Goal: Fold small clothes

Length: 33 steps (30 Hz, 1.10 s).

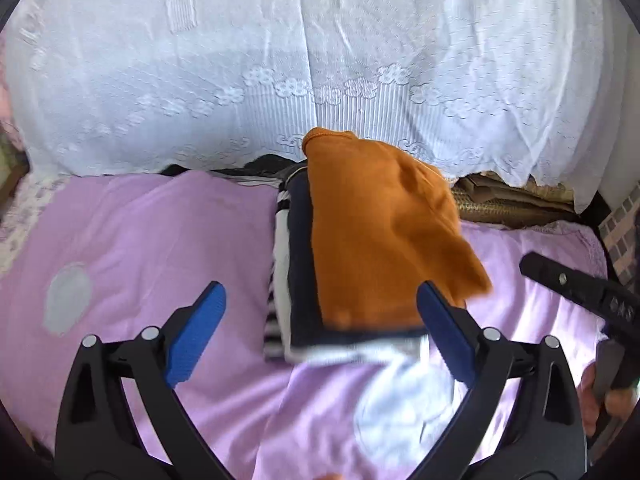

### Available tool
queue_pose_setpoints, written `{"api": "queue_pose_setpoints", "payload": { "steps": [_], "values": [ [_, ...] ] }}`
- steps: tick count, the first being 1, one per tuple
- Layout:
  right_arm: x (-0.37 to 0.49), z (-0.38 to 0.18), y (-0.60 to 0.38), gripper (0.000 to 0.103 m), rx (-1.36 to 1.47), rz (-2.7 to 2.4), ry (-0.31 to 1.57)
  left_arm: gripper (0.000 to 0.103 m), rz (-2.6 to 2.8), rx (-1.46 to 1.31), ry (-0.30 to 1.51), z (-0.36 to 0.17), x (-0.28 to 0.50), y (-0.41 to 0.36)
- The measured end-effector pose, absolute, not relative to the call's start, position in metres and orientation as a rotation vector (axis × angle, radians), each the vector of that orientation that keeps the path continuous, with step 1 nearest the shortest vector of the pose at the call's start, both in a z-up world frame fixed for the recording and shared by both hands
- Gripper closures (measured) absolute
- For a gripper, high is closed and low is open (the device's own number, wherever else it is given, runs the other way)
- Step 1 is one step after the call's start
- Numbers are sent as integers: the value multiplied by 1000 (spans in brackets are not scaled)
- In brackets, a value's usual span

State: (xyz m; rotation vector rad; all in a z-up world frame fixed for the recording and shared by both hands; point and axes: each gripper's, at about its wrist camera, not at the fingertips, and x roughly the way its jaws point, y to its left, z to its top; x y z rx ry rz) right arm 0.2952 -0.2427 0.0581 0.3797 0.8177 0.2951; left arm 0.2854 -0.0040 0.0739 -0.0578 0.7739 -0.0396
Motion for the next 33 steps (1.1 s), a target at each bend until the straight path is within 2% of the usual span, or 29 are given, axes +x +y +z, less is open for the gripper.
{"api": "queue_pose_setpoints", "payload": {
  "steps": [5, 13, 22, 33],
  "values": [
    [198, 85, -223, 6, 243, 269, 713, 2, -28, 33, 726, 95, 204, -29],
    [111, 111, -218, 3, 183, 222, 656, 2, 87, 76, 682, 121, 114, -38],
    [71, 145, -214, 3, 141, 230, 600, 2, 115, 53, 651, 147, 72, -35],
    [53, 152, -218, 3, 140, 229, 592, 2, 94, 74, 647, 154, 62, -43]
  ]
}}
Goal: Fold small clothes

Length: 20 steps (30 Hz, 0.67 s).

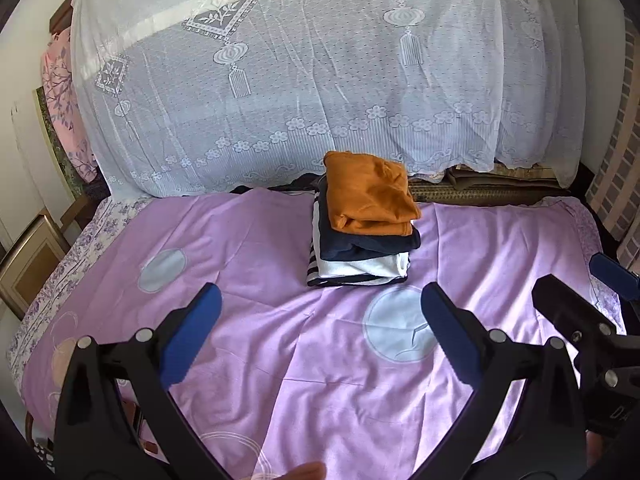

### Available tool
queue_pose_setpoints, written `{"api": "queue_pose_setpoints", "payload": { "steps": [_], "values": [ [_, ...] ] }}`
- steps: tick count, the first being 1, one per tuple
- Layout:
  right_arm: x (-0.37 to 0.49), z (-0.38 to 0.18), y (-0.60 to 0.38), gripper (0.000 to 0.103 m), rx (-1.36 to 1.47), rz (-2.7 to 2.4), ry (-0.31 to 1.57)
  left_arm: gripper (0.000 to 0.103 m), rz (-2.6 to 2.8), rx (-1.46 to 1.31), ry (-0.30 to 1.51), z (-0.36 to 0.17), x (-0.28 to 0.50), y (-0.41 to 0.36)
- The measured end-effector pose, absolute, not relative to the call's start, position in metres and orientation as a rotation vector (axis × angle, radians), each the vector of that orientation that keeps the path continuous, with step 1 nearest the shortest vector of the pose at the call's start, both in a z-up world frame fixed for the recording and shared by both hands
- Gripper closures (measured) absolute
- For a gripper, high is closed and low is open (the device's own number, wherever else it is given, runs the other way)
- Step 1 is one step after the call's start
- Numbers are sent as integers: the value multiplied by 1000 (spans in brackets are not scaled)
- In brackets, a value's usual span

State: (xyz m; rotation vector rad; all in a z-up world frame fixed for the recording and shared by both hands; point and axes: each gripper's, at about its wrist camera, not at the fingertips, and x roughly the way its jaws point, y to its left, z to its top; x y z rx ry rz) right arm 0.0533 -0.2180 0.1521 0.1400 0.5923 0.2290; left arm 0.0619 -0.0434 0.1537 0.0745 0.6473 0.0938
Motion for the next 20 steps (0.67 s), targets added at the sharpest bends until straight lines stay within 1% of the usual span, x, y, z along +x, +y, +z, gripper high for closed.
{"api": "queue_pose_setpoints", "payload": {
  "steps": [5, 8, 20],
  "values": [
    [51, 152, -220, 3, 140, 225, 587, 2, 84, 74, 640, 154, 60, -46],
    [49, 152, -221, 3, 138, 223, 588, 2, 98, 96, 592, 156, 54, -49],
    [50, 154, -223, 2, 140, 228, 585, 2, 85, 84, 620, 156, 58, -48]
  ]
}}
